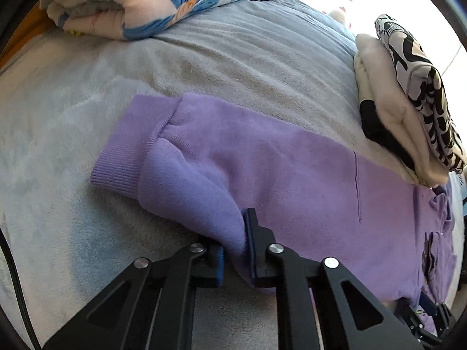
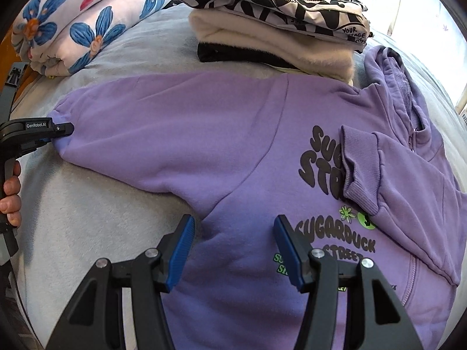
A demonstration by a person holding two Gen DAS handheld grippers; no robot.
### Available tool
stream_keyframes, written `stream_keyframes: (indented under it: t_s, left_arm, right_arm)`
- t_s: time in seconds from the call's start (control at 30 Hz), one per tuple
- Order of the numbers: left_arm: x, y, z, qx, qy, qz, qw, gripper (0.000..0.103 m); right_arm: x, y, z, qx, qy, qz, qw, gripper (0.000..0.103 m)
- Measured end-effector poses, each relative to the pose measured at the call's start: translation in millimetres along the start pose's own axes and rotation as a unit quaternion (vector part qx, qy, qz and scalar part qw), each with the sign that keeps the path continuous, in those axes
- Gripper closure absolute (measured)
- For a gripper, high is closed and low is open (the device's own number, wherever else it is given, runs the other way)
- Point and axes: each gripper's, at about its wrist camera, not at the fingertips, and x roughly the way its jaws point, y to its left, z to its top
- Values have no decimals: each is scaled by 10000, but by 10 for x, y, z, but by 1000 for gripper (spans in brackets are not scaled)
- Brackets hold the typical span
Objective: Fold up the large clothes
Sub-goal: 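Move the left gripper to the cuff of the other hoodie sleeve, then grasp that cuff with the left gripper, fold it across the front, release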
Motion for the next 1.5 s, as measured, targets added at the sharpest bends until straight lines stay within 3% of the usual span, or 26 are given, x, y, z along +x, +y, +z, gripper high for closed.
stream_keyframes:
  t_s: [0.33,0.53,0.73,0.97,1.1,1.13,1.17,1.27,1.4,1.5]
  left_arm:
    - [-435,-369,-45,534,-439,556,9961,97]
    - [-963,-1036,-259,1430,-921,746,9826,97]
    - [-1275,-2059,-708,2382,-1111,362,9642,97]
    - [-1110,-3183,-1465,2995,-610,-648,9499,97]
    - [-747,-3625,-1928,3146,-152,-751,9461,96]
    - [-660,-3698,-2033,3223,-93,-660,9443,87]
    - [-595,-3751,-2125,3300,-64,-572,9422,72]
    - [-559,-3780,-2296,3359,-103,-573,9401,45]
    - [-656,-3760,-2414,3300,-113,-483,9427,39]
    - [-746,-3595,-2351,3067,-10,-505,9505,39]
  right_arm:
    - [-203,-167,-25,137,-135,119,9997,46]
    - [-451,-413,-110,303,-312,166,9989,46]
    - [-638,-963,-343,729,-366,-31,9967,46]
    - [-772,-1934,-834,1579,-247,-459,9861,46]
    - [-760,-2438,-1130,2022,-44,-678,9770,46]
    - [-753,-2545,-1203,2100,9,-714,9751,46]
    - [-749,-2626,-1263,2157,42,-720,9738,46]
    - [-739,-2748,-1357,2234,89,-648,9725,46]
    - [-768,-2740,-1379,2167,13,-488,9750,46]
    - [-809,-2644,-1321,2049,-124,-312,9782,46]
